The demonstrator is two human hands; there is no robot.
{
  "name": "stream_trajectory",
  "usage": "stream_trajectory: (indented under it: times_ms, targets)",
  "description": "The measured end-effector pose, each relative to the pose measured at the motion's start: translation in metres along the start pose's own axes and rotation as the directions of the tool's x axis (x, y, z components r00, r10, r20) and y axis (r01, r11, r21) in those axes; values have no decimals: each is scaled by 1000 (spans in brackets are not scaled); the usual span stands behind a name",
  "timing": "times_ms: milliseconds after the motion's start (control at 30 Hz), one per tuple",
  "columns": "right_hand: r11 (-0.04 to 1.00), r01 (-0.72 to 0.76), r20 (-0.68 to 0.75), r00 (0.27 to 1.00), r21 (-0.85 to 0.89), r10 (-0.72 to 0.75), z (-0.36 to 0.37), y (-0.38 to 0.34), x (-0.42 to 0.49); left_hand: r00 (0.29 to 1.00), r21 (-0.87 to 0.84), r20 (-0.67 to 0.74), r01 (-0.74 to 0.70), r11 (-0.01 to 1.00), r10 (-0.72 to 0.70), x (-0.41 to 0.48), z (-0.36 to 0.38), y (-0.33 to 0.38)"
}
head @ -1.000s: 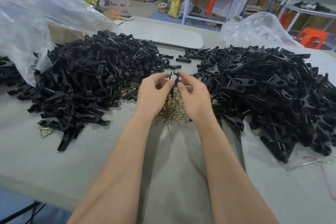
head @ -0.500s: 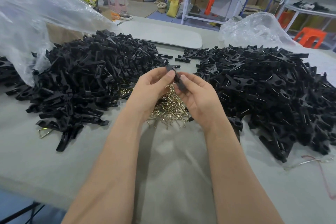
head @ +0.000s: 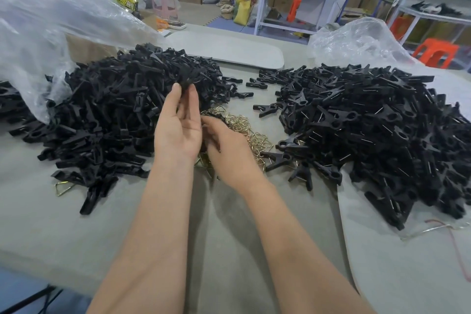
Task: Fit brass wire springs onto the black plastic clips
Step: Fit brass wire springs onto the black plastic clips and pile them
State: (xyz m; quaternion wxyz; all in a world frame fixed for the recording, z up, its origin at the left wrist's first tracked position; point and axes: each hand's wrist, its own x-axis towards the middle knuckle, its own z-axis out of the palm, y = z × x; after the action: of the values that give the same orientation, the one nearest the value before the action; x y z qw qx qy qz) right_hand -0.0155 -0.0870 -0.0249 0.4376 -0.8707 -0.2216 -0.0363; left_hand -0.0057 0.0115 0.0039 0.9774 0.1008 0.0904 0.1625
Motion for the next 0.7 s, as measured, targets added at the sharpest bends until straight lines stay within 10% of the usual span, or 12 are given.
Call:
stream_trajectory:
  times_ms: [167,300,700]
  targets:
    - [960,-216,-214,961,-179,176,-32,20,2,993,107,-21,115,988,-113,1,-3,-3]
    - [809,-303,-30,942,-503,334,-39,28,-1,984,245,-67,179,953,-168,1,-4,-10]
    - [952,-226,-168,967,-205,193,-31,29,4,958,132,-79,285,949,-276,-1,-5,-11]
